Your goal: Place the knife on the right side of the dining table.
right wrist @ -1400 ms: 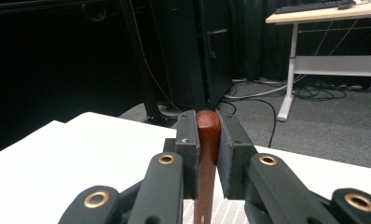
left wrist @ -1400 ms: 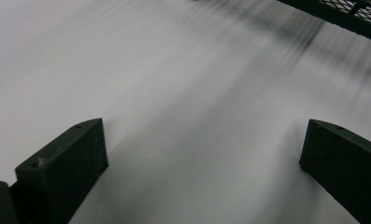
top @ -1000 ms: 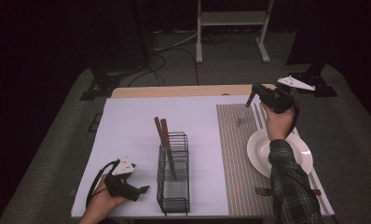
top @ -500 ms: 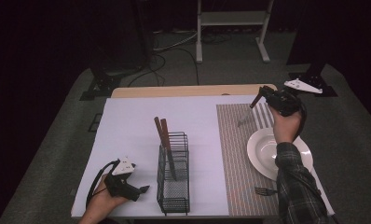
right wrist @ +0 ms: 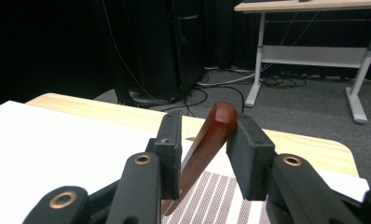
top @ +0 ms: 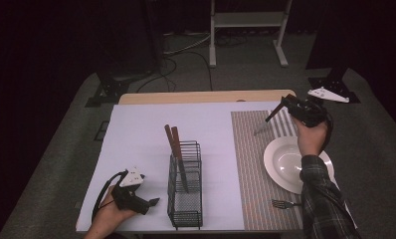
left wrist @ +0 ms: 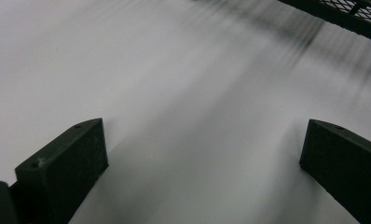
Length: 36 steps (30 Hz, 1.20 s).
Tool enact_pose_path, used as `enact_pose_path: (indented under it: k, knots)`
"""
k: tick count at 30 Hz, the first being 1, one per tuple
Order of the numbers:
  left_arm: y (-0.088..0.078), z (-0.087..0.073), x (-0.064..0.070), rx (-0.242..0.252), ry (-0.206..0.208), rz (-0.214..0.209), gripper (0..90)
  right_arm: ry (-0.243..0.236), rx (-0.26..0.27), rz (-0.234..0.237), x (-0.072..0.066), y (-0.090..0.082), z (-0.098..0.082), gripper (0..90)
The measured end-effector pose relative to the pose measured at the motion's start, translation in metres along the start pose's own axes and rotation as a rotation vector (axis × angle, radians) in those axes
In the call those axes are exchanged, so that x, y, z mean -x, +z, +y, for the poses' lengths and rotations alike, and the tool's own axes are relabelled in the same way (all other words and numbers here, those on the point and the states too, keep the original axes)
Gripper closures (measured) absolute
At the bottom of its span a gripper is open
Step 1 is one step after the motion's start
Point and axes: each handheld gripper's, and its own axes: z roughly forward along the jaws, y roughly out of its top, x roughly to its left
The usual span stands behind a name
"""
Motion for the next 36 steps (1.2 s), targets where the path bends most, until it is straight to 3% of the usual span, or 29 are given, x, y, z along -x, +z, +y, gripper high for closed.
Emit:
enact_pose_path:
  k: [15, 28, 36]
  knots:
    - [0.000, 0.000, 0.000, 0.000, 0.000, 0.000, 0.0, -0.008, -0.025, -0.023, 0.010, -0.005, -0.006, 55.2]
    - [0.000, 0.000, 0.000, 0.000, 0.000, 0.000, 0.0, 0.009, -0.045, -0.064, 0.022, -0.009, -0.018, 49.6]
    - [0.000, 0.000, 0.000, 0.000, 0.000, 0.000, 0.0, -0.012, -0.073, -0.103, 0.027, -0.010, -0.026, 45.6]
